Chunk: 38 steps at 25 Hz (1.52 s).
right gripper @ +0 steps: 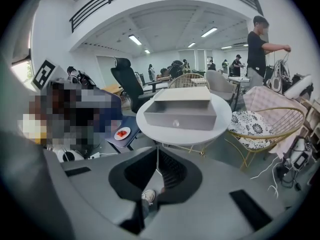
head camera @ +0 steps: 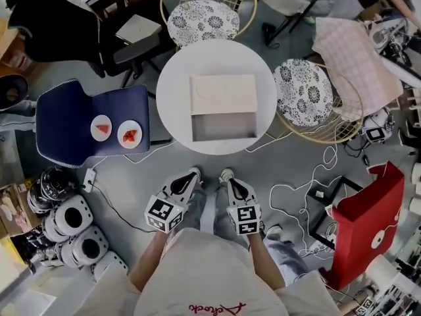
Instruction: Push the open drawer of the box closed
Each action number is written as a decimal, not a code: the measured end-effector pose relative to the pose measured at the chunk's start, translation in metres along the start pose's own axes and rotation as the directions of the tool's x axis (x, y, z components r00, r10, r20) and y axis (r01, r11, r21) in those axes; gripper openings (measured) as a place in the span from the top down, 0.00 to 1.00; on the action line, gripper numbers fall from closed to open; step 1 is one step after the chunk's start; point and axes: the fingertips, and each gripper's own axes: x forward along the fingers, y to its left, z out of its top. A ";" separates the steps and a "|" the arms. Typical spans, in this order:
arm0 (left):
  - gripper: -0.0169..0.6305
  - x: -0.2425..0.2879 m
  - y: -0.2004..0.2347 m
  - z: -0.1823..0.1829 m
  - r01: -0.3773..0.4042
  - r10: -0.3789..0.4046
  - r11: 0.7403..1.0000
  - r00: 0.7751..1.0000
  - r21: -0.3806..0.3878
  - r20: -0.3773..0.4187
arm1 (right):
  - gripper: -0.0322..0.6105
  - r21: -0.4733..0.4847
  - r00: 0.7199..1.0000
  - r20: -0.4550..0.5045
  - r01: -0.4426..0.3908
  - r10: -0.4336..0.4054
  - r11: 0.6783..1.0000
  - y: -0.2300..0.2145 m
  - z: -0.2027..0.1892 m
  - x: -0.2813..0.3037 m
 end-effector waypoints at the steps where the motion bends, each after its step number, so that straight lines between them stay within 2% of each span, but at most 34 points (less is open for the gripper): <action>1: 0.95 0.000 0.002 -0.003 -0.004 0.004 1.000 1.000 -0.006 -0.002 | 0.92 0.007 1.000 -0.006 -0.008 0.008 1.000 0.001 -0.003 0.003; 2: 0.95 0.000 0.004 -0.005 -0.008 0.008 1.000 1.000 -0.011 -0.004 | 0.90 0.016 1.000 -0.008 -0.016 0.016 1.000 0.002 -0.006 0.006; 4: 0.95 0.001 0.007 -0.009 -0.014 0.014 1.000 1.000 -0.020 -0.007 | 0.74 0.038 0.999 -0.018 -0.034 0.035 0.999 0.003 -0.012 0.012; 6: 0.95 0.002 0.010 -0.011 -0.016 0.016 1.000 1.000 -0.027 -0.008 | 0.69 0.050 0.998 -0.034 -0.047 0.049 0.998 0.004 -0.017 0.018; 13: 0.95 0.005 0.011 -0.018 -0.022 0.021 0.998 1.000 -0.051 -0.014 | 0.69 0.035 0.998 -0.060 -0.029 0.031 0.999 -0.005 -0.019 0.037; 24: 0.95 0.006 0.017 -0.019 -0.029 0.027 0.997 0.999 -0.078 -0.024 | 0.69 0.040 0.999 -0.034 0.021 -0.020 0.999 -0.035 0.018 0.088; 38: 0.95 -0.007 0.033 -0.019 -0.062 0.060 0.994 0.998 -0.094 -0.030 | 0.70 0.057 0.998 -0.042 0.054 -0.052 0.997 -0.053 0.041 0.130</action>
